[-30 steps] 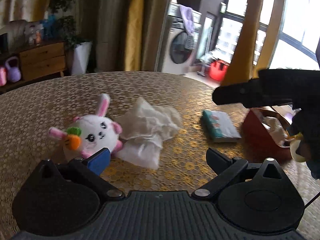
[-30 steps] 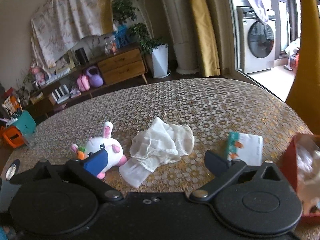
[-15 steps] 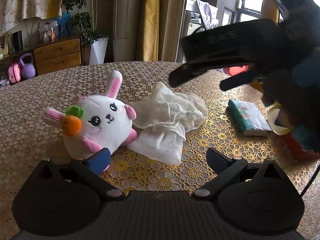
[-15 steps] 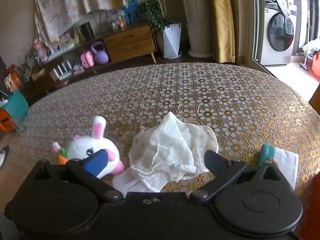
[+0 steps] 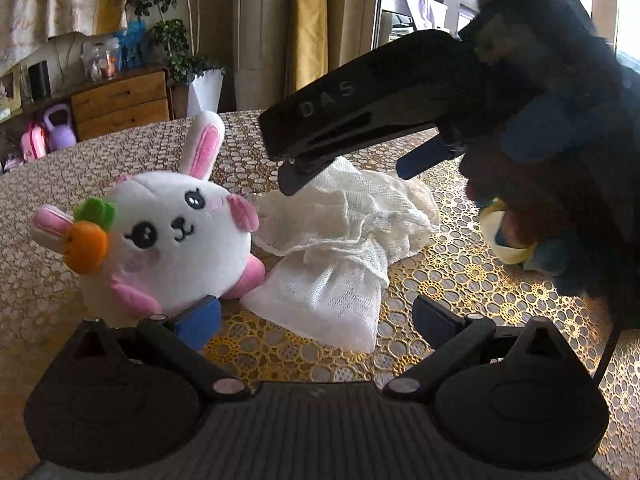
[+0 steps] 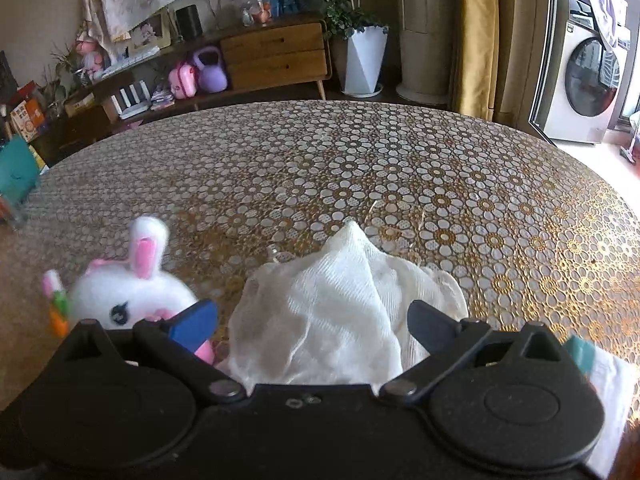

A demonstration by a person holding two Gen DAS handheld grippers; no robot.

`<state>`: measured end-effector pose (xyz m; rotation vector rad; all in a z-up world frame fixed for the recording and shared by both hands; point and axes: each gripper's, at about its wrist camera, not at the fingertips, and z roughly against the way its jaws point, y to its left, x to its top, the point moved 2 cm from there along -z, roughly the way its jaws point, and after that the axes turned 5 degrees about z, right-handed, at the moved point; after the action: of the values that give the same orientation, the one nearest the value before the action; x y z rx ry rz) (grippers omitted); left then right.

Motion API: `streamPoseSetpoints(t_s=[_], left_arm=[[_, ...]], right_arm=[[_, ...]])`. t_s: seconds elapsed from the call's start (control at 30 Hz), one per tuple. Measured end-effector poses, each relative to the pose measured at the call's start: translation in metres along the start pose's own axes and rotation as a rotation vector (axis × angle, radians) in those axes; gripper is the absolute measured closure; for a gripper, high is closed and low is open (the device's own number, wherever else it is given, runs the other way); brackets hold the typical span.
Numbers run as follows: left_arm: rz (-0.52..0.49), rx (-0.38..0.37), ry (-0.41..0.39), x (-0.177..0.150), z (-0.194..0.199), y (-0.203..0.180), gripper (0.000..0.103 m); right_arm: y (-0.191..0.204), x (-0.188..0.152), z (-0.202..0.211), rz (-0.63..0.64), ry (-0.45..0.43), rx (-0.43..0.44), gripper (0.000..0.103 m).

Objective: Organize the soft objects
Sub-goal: 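Grasp the white gauze cloth with the right tool while the left tool grasps it too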

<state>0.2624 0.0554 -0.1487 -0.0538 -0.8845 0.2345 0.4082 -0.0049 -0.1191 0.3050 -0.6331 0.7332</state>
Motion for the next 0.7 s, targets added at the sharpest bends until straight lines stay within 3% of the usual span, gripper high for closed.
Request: streamPoseSetpoints(t_s=[0.2,0.4,0.5,0.53,0.6,0.63,0.7], left_arm=[[0.002,0.011,-0.005,0.001,-0.011,-0.003,0.001],[0.004,0.021,-0.012,0.001,-0.017,-0.009,0.001],[0.014,0.009,-0.014,0.001,-0.017,-0.010,0.003],[0.021,0.010,-0.014,0.002,-0.016,-0.011,0.005],[0.035,0.031,-0.006,0.003,-0.016,-0.010,0.028],[0.043,0.041,-0.003,0.002,-0.017,-0.009,0.031],[0.060,0.044,-0.002,0.003,-0.014,-0.007,0.037]], right_arm=[[-0.007,0.001,-0.022,-0.039,0.019,0.000,0.004],[-0.015,-0.005,-0.026,-0.059,0.011,-0.003,0.023],[-0.019,-0.008,-0.023,-0.063,0.015,0.015,0.042],[-0.020,-0.009,-0.021,-0.067,0.013,0.024,0.048],[-0.022,-0.010,-0.019,-0.071,0.008,0.027,0.056],[-0.023,-0.012,-0.018,-0.072,0.008,0.030,0.062],[-0.026,-0.014,-0.015,-0.077,-0.003,0.023,0.066]])
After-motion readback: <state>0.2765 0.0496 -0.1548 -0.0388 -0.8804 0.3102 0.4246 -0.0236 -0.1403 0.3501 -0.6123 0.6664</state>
